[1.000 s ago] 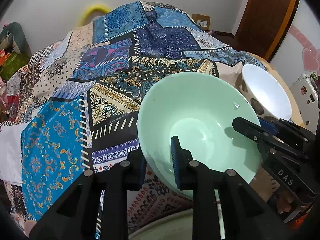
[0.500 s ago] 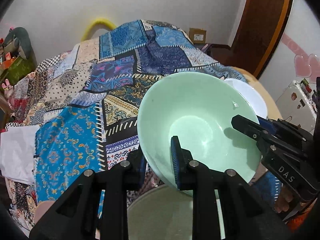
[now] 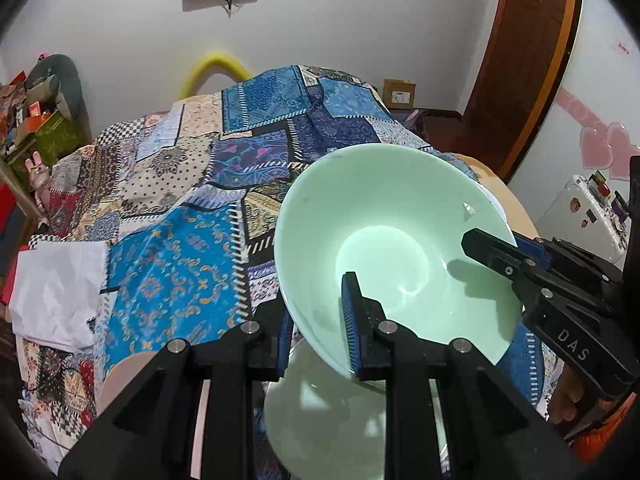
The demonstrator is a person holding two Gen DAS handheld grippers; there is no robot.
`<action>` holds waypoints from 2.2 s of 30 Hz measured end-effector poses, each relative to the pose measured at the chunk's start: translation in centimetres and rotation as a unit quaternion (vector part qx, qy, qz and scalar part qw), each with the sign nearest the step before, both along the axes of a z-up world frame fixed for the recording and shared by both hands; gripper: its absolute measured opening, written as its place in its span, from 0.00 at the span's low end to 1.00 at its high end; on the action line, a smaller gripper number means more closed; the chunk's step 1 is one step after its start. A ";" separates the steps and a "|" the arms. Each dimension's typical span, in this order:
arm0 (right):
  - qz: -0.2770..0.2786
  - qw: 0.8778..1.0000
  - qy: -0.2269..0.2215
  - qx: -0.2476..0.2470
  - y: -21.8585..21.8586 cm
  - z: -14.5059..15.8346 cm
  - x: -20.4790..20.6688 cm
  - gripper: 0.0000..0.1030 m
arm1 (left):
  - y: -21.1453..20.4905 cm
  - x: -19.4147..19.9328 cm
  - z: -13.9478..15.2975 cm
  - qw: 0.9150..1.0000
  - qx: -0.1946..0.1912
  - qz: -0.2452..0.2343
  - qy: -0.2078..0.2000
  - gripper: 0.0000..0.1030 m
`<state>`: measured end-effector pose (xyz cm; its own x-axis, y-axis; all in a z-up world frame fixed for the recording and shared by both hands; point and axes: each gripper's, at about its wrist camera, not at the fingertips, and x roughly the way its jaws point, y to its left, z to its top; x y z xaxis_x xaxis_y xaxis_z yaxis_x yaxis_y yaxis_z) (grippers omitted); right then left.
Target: Organize plates and bowls
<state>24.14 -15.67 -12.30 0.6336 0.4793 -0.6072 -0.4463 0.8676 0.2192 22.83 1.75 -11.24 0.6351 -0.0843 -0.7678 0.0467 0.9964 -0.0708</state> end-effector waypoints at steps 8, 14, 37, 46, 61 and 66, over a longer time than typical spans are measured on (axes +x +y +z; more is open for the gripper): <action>0.019 1.000 -0.005 0.005 2.1 0.6 -2.1 0.18 | 2.0 -3.4 1.1 1.000 0.000 0.019 -0.009 0.22; 0.034 0.999 -0.006 0.009 3.8 0.7 -3.9 0.18 | 3.8 -6.0 1.4 0.999 0.000 0.036 -0.011 0.22; 0.097 0.995 0.025 -0.003 11.9 -1.6 -7.1 0.18 | 12.3 -12.0 -1.2 0.995 -0.013 0.104 0.005 0.22; 0.118 0.991 0.058 -0.017 14.8 -4.1 -7.2 0.18 | 15.2 -12.1 -4.6 0.992 -0.020 0.121 0.040 0.22; 0.132 0.984 0.116 -0.039 17.1 -8.4 -6.5 0.18 | 17.3 -11.2 -9.4 0.987 -0.034 0.129 0.092 0.22; 0.138 0.982 0.122 -0.045 17.5 -8.8 -6.6 0.18 | 17.8 -11.1 -10.0 0.985 -0.041 0.135 0.096 0.22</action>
